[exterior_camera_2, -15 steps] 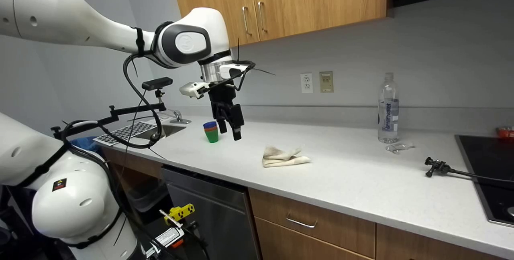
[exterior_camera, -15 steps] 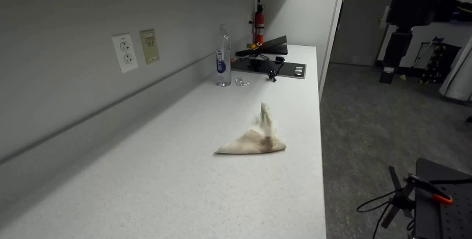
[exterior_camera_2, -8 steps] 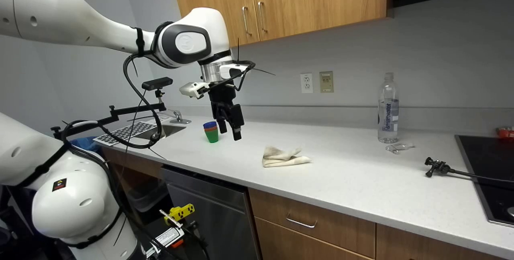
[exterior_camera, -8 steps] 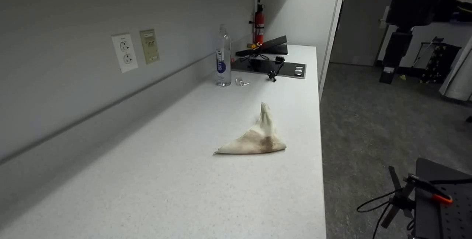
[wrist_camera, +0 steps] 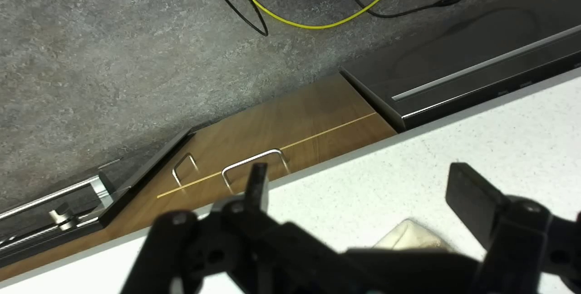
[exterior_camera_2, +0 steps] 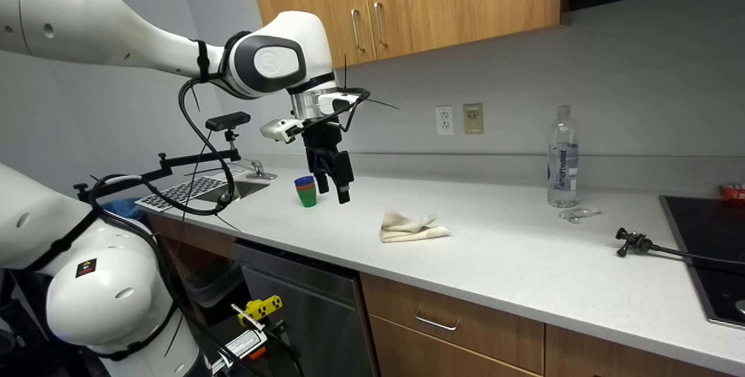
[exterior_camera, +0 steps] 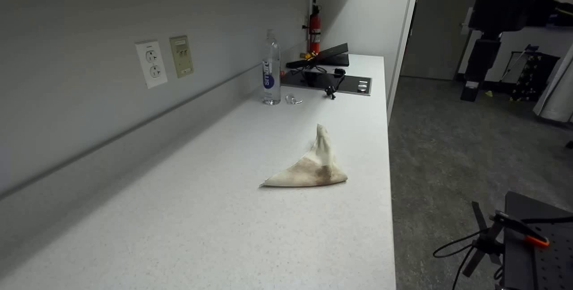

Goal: Unfold the towel

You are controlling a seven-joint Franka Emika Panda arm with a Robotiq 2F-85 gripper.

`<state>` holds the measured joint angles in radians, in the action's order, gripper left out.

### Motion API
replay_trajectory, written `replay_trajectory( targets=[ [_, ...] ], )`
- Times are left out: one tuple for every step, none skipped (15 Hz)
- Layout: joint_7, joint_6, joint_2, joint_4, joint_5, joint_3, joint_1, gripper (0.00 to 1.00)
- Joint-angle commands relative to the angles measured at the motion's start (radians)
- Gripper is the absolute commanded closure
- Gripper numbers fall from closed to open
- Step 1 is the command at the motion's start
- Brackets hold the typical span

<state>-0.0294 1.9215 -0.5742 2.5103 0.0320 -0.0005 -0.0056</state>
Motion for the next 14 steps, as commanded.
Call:
replay_trajectory(
  targets=[
    [0.001, -0.002, 0.0, -0.002, -0.001, 0.002, -0.002, 0.0],
    [0.001, -0.002, 0.0, -0.002, -0.001, 0.002, -0.002, 0.0],
    [0.009, -0.009, 0.004, -0.007, -0.005, -0.001, 0.001, 0.0],
    [0.007, -0.008, 0.005, -0.01, -0.004, 0.0, 0.001, 0.0],
    [0.009, -0.012, 0.008, -0.015, -0.003, 0.001, 0.002, 0.0],
    [0.012, -0.016, 0.011, -0.018, -0.005, 0.0, 0.003, 0.0],
    [-0.012, -0.02, 0.013, -0.021, 0.005, 0.009, -0.005, 0.0],
    [0.0, -0.002, 0.001, -0.003, -0.001, 0.003, -0.002, 0.0],
    [-0.002, -0.002, 0.003, -0.003, -0.001, 0.004, -0.002, 0.0],
    [-0.003, -0.002, 0.004, -0.003, -0.001, 0.004, -0.002, 0.0],
    [-0.003, -0.002, 0.005, -0.003, -0.001, 0.005, -0.002, 0.0],
    [-0.003, -0.002, 0.007, -0.004, -0.001, 0.005, -0.002, 0.0],
    [-0.003, -0.002, 0.008, -0.004, -0.001, 0.005, -0.002, 0.0],
    [-0.003, -0.002, 0.009, -0.004, -0.001, 0.005, -0.002, 0.0]
  ],
)
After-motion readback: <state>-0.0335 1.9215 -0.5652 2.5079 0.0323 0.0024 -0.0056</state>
